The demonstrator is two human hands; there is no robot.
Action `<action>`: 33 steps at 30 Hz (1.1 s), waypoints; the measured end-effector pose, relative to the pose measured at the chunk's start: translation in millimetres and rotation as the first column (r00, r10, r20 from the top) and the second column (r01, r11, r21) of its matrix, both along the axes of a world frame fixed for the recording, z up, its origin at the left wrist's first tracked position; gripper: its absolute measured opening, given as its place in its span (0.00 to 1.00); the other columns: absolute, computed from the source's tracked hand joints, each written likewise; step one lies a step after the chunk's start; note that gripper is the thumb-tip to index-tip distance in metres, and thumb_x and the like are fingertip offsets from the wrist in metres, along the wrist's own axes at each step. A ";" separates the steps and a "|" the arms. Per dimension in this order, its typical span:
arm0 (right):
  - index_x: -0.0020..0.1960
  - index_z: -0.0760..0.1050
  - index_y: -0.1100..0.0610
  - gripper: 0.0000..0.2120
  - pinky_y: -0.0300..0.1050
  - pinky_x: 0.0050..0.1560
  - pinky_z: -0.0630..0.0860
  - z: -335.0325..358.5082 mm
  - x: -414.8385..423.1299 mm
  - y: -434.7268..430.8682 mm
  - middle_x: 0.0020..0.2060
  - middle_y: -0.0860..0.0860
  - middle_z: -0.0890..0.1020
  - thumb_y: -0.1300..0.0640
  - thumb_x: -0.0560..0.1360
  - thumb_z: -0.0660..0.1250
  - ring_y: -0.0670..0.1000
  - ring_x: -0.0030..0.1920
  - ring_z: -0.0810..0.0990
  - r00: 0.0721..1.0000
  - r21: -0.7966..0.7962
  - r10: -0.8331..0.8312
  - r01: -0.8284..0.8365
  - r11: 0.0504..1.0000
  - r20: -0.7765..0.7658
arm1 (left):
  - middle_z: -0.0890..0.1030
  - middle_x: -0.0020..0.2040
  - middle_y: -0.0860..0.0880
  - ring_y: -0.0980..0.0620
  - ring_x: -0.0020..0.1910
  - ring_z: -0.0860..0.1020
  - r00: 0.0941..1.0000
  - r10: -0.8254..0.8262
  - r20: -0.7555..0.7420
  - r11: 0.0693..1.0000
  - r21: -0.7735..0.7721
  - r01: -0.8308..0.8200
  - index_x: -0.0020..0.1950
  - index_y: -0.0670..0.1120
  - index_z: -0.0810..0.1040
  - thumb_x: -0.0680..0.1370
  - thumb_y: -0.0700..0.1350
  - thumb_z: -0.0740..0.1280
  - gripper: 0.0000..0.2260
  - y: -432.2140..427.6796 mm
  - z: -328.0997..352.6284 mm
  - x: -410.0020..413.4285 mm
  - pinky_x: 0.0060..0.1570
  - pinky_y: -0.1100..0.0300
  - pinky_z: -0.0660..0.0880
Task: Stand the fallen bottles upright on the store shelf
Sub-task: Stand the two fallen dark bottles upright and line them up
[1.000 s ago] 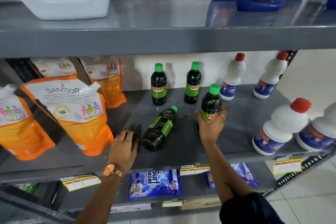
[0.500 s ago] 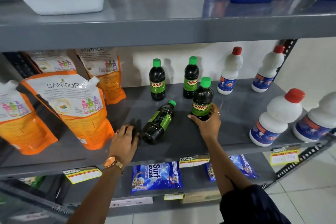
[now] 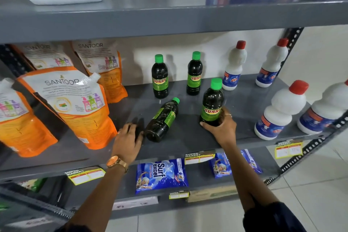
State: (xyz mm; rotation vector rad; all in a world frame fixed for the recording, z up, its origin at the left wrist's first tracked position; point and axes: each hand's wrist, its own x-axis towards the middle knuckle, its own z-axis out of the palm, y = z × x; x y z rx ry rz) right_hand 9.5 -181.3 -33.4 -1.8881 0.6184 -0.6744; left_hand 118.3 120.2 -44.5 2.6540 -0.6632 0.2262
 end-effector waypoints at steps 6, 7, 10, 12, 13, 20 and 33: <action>0.64 0.72 0.56 0.34 0.47 0.58 0.78 -13.3 -53.2 14.1 0.54 0.50 0.83 0.57 0.60 0.81 0.47 0.55 0.82 0.998 0.078 -0.012 0.007 0.997 0.057 | 0.75 0.57 0.36 0.36 0.50 0.75 1.000 0.006 0.015 1.000 -0.008 -0.006 0.60 0.38 0.72 0.77 0.46 0.63 0.15 -0.6 -3.1 -0.3 0.47 0.44 0.75; 0.65 0.72 0.56 0.35 0.48 0.59 0.78 -15.4 -58.1 15.9 0.55 0.50 0.83 0.57 0.61 0.81 0.47 0.56 0.81 0.998 0.083 -0.014 0.009 0.997 0.060 | 0.75 0.57 0.36 0.35 0.51 0.75 1.000 0.005 0.013 1.000 -0.015 -0.005 0.60 0.38 0.72 0.77 0.45 0.63 0.15 -1.1 -2.4 -0.7 0.47 0.44 0.75; 0.66 0.71 0.54 0.35 0.50 0.59 0.78 -20.0 -67.7 17.4 0.56 0.50 0.82 0.55 0.61 0.80 0.47 0.56 0.81 0.998 0.081 -0.005 0.001 0.997 0.056 | 0.74 0.60 0.36 0.36 0.53 0.75 1.000 -0.002 -0.004 1.000 -0.023 0.002 0.61 0.38 0.72 0.77 0.45 0.63 0.16 -1.6 -2.0 -2.6 0.50 0.44 0.75; 0.65 0.71 0.53 0.34 0.50 0.58 0.79 -19.4 -70.6 16.2 0.55 0.50 0.83 0.55 0.61 0.80 0.47 0.56 0.81 0.999 0.061 0.001 -0.004 0.998 0.040 | 0.74 0.61 0.37 0.36 0.54 0.75 1.000 0.001 -0.017 1.000 -0.017 -0.001 0.62 0.38 0.72 0.77 0.45 0.63 0.16 -1.8 -1.3 -3.5 0.51 0.44 0.75; 0.64 0.71 0.52 0.34 0.50 0.58 0.79 -18.2 -71.2 16.6 0.55 0.50 0.83 0.54 0.61 0.80 0.46 0.55 0.82 1.000 0.045 0.007 -0.009 0.999 0.030 | 0.74 0.61 0.37 0.36 0.55 0.75 1.000 0.008 -0.024 1.000 -0.016 -0.008 0.62 0.38 0.72 0.77 0.45 0.63 0.16 -1.3 -1.4 -4.0 0.51 0.44 0.75; 0.64 0.71 0.52 0.33 0.49 0.56 0.79 -24.6 -73.8 22.2 0.53 0.48 0.83 0.55 0.62 0.80 0.46 0.54 0.82 0.999 -0.019 0.034 -0.034 0.999 0.008 | 0.73 0.62 0.38 0.37 0.55 0.75 0.995 0.035 -0.088 0.999 -0.003 -0.035 0.62 0.39 0.71 0.77 0.46 0.63 0.17 7.0 -11.4 -10.9 0.51 0.43 0.75; 0.62 0.68 0.43 0.30 0.38 0.60 0.67 -7.0 -103.8 157.5 0.57 0.44 0.71 0.27 0.67 0.61 0.43 0.59 0.68 0.956 -0.050 0.262 -0.270 0.962 -0.133 | 0.72 0.65 0.36 0.35 0.60 0.72 0.993 -0.064 -0.094 0.973 0.217 0.083 0.65 0.38 0.69 0.79 0.51 0.54 0.21 0.1 11.8 -5.5 0.60 0.45 0.69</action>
